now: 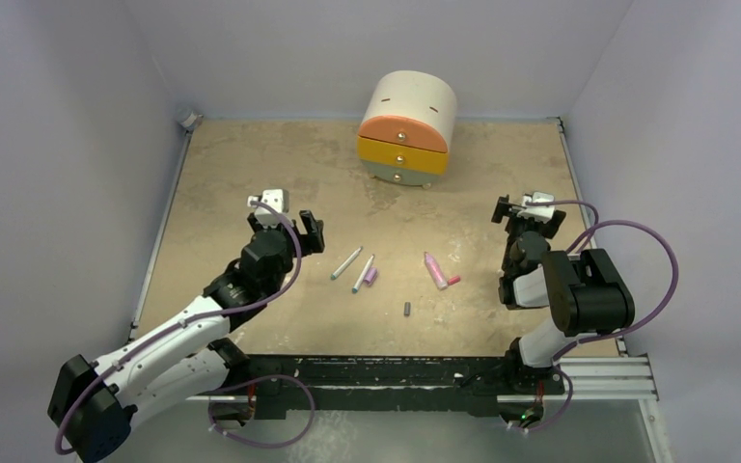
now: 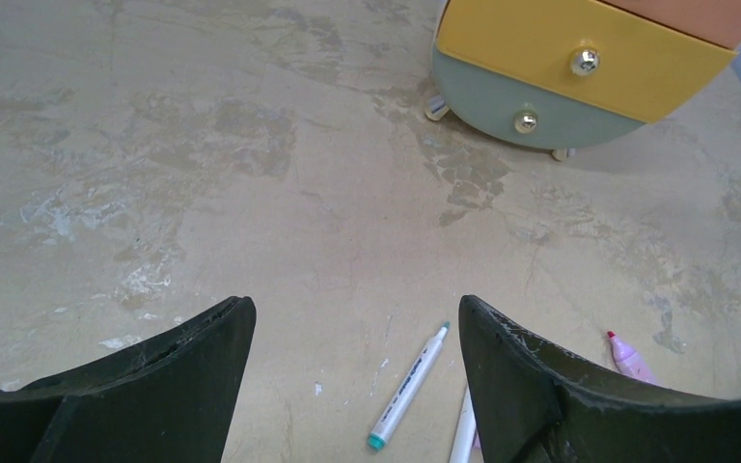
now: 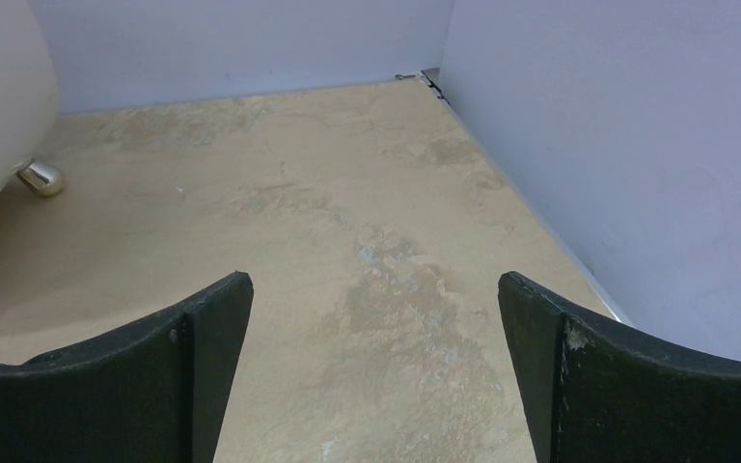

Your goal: Insert the pens into the pen caps

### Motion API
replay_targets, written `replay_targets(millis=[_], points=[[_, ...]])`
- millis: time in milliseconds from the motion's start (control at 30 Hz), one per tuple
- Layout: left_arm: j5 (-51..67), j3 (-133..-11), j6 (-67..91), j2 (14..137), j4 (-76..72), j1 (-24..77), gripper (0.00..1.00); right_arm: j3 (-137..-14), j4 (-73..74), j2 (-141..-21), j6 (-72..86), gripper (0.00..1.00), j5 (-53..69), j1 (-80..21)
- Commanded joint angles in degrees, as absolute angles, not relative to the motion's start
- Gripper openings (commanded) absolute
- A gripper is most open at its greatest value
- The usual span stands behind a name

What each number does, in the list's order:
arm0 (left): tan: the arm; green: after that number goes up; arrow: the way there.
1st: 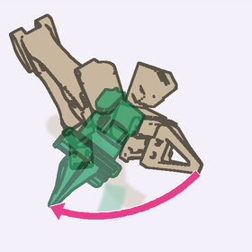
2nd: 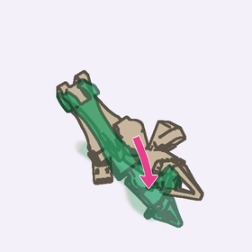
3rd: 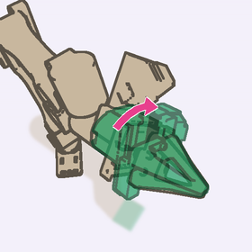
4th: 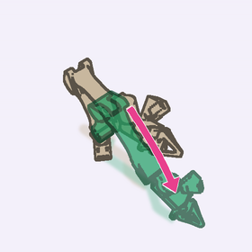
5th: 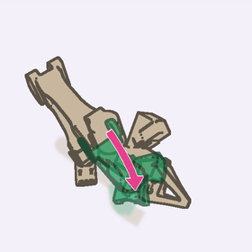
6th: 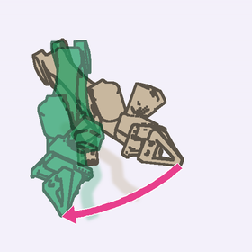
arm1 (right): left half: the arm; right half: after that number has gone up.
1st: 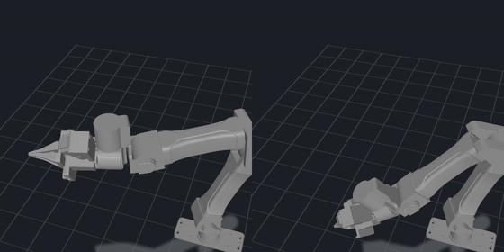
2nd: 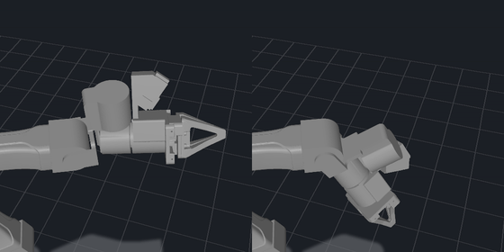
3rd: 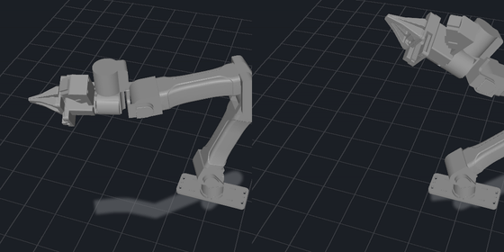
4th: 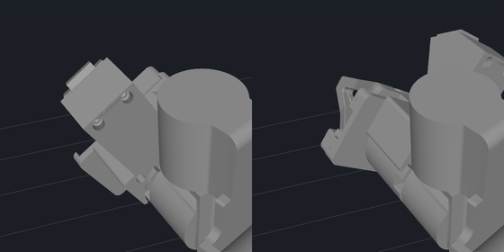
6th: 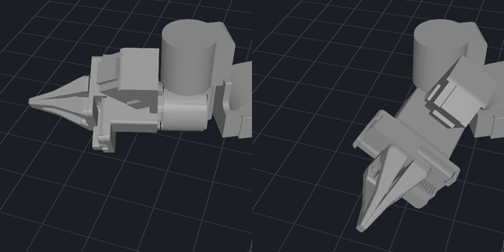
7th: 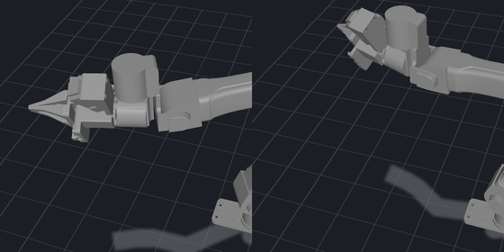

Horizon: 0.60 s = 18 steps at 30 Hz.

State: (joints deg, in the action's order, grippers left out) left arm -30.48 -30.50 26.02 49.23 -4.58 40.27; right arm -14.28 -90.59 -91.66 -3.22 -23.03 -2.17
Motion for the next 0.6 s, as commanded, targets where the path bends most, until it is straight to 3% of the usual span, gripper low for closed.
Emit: replay_targets(millis=[0,567], points=[[-31.8,-33.3,26.2,50.2,-4.7,40.5,0.76,-15.5,-94.7,-91.8,-2.9,1.0,-23.9,-1.9],[-32.2,-34.2,25.7,53.9,-4.8,40.5,0.76,-15.4,-94.7,-91.8,-2.8,1.0,-23.9,-2.0]])
